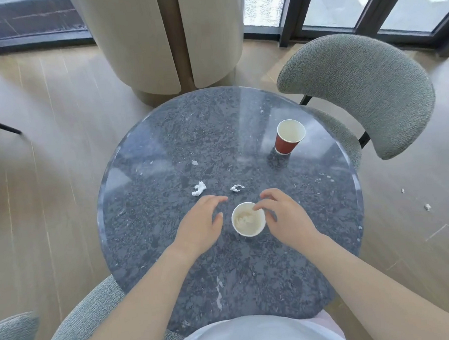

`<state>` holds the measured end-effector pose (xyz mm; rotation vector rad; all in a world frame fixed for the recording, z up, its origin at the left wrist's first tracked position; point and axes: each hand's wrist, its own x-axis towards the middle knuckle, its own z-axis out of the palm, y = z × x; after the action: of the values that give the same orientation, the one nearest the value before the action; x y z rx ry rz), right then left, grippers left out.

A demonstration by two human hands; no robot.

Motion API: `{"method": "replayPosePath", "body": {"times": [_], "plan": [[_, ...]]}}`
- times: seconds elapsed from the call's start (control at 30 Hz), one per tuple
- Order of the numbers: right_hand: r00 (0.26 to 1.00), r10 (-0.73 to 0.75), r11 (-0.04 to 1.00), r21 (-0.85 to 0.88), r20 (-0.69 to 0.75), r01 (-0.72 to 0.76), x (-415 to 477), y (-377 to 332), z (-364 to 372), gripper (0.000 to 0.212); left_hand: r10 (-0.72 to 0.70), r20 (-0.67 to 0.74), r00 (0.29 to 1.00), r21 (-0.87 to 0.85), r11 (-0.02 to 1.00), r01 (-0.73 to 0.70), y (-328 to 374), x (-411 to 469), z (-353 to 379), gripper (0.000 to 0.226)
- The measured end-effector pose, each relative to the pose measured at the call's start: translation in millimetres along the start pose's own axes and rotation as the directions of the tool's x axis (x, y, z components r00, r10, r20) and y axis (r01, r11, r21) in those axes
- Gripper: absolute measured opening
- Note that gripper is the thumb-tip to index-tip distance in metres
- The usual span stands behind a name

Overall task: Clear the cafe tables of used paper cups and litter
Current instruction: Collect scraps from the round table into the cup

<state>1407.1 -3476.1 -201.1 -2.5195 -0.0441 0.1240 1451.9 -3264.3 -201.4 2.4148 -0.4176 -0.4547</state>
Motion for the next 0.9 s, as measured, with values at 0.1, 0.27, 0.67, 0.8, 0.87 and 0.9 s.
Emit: {"method": "replayPosePath", "body": {"times": [0.1,0.27,0.67,0.8,0.87,0.9], "plan": [[1.0,0.005,1.0,0.017,-0.013,-0.005,17.4,-0.4,-4.4,0.021,0.006,-0.006,1.0,0.017,1.0,-0.006,-2.7,10.0,-5.0,0.035],[1.0,0.018,1.0,0.013,0.022,-0.018,50.5,5.7,0.7,0.019,-0.034,-0.005,0.999,0.098,0.995,0.034,-13.7,35.0,-13.5,0.03],[0.951,0.053,0.994,-0.105,0.305,-0.022,112.1,22.3,32.3,0.028,-0.224,0.079,0.971,0.334,0.924,0.186,-52.2,89.9,-9.2,0.031],[0.937,0.051,0.996,-0.086,0.346,-0.023,123.2,23.2,45.2,0.028,-0.233,0.145,0.962,0.35,0.921,0.171,-61.1,91.8,-1.7,0.037],[0.94,0.059,0.996,-0.089,0.337,-0.03,125.9,25.2,49.8,0.025,-0.22,0.181,0.959,0.331,0.931,0.152,-61.8,93.6,1.1,0.033],[0.941,0.065,0.995,-0.088,0.332,-0.037,126.0,26.5,51.0,0.022,-0.215,0.194,0.957,0.317,0.937,0.146,-60.6,94.5,2.4,0.031]]}}
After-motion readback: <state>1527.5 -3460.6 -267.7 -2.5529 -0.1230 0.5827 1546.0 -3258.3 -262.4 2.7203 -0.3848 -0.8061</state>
